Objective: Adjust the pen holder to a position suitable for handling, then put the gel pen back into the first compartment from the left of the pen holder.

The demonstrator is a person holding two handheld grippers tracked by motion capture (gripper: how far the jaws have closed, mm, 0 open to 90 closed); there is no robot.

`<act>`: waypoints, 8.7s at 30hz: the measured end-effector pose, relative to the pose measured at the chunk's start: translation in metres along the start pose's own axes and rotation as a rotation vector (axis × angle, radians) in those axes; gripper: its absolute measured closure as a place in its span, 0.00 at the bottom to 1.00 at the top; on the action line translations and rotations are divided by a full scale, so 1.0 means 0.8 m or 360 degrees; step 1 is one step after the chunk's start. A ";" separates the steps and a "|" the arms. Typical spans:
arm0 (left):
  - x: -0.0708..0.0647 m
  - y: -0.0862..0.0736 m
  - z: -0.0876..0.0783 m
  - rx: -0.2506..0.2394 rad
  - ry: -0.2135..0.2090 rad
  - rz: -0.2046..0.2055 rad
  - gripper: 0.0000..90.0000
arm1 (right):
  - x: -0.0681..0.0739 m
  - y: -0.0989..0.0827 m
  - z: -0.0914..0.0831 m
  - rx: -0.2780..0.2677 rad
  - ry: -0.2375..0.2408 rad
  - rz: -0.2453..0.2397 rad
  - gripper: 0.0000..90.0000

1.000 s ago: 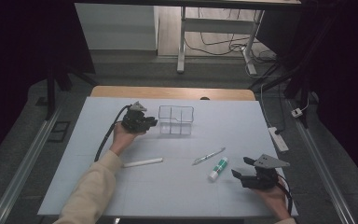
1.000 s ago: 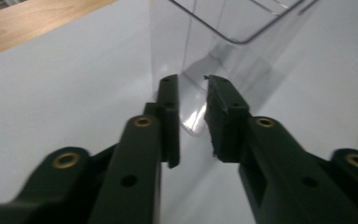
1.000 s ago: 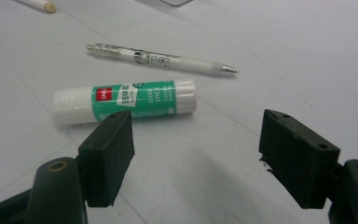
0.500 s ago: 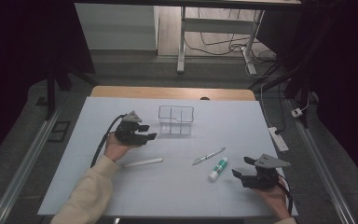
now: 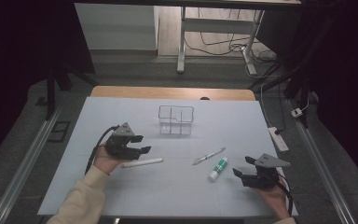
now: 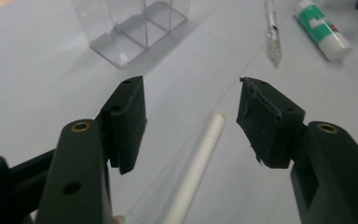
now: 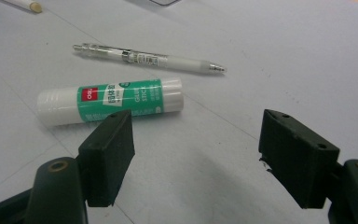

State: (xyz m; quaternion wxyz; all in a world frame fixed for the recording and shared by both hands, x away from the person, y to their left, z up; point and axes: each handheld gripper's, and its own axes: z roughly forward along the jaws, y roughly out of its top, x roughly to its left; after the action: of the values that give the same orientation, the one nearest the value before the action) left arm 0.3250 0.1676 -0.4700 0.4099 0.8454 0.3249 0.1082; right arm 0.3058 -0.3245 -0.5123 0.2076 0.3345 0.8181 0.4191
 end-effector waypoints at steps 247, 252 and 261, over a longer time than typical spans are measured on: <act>-0.063 -0.029 -0.004 0.0063 0.0110 0.0200 0.35 | 0.101 0.163 0.113 0.0612 0.0669 -0.0776 0.87; -0.072 -0.016 0.002 0.0048 0.0122 0.0266 0.35 | 0.106 0.165 0.117 0.0634 0.0672 -0.0742 0.87; -0.087 0.006 0.020 0.0074 0.0100 0.0363 0.33 | 0.114 0.167 0.123 0.0638 0.0702 -0.0711 0.87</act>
State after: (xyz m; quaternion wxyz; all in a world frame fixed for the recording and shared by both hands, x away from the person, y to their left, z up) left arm 0.2817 0.1111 -0.4706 0.3649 0.8823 0.2417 0.1731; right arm 0.3539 -0.1479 -0.4627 0.0430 0.0832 0.9619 0.2569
